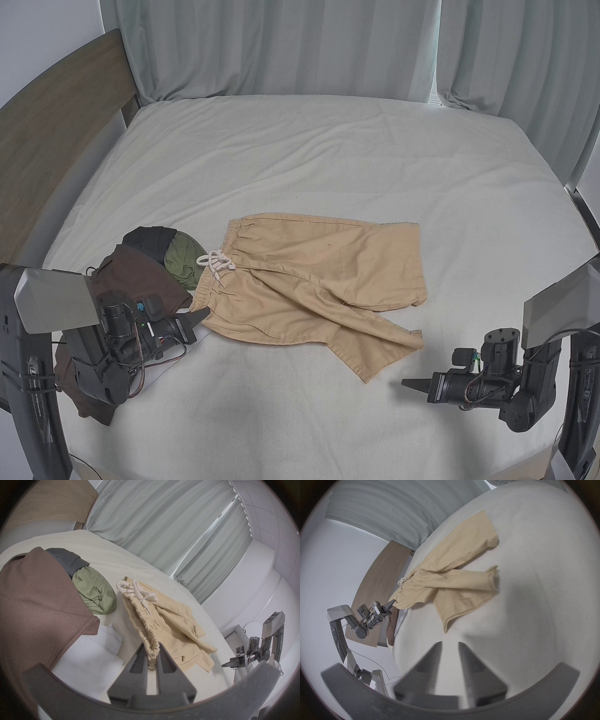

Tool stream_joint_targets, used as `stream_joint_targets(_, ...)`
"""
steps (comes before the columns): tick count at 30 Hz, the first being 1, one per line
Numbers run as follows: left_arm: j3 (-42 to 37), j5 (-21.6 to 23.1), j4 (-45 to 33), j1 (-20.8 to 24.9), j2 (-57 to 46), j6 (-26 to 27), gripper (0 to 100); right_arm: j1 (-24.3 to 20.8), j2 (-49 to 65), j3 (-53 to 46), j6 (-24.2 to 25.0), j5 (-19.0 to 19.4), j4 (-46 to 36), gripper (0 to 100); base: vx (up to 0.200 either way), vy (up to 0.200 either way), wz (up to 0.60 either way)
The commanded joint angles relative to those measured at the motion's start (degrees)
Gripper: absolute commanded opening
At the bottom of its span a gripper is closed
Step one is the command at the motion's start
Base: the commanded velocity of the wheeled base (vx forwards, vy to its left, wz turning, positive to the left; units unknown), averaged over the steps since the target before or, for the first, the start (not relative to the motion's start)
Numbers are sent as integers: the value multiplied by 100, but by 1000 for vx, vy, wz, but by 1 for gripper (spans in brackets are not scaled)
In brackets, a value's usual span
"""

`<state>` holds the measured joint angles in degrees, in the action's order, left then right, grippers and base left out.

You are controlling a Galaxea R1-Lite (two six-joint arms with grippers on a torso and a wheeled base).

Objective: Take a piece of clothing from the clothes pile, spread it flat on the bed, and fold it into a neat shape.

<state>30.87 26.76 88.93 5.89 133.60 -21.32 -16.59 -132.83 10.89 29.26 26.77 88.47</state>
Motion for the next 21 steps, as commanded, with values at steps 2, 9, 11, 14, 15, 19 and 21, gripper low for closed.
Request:
stream_joint_targets(2, 33, -13, 1, 18, 96, 14, 0, -327, -182, 335, 1, -5, 4, 100, 0, 0, 0)
stream_joint_targets(9, 33, -22, 10, 0, 167, 23, 0, -547, -841, 1065, 1, -40, 13, 100, 0, 0, 0)
stream_joint_targets(11, 33, -22, 1, 0, 175, 23, 0, -573, -947, 1232, 1, -40, 13, 100, 0, 0, 0)
stream_joint_targets(14, 33, -22, 1, 0, 193, 23, 0, -679, -999, 1434, 1, -40, 21, 100, 0, 0, 0)
stream_joint_targets(15, 33, -22, 1, 0, 202, 23, 0, -714, -999, 1513, 10, -40, 21, 100, 0, 0, 0)
stream_joint_targets(19, 42, -22, 1, 0, 202, 23, 0, -802, -1078, 1785, 10, -67, 30, 100, 0, 0, 0)
stream_joint_targets(21, 60, -22, 1, 9, 202, 23, 0, -819, -1114, 1926, 10, -84, 30, 100, 0, 0, 0)
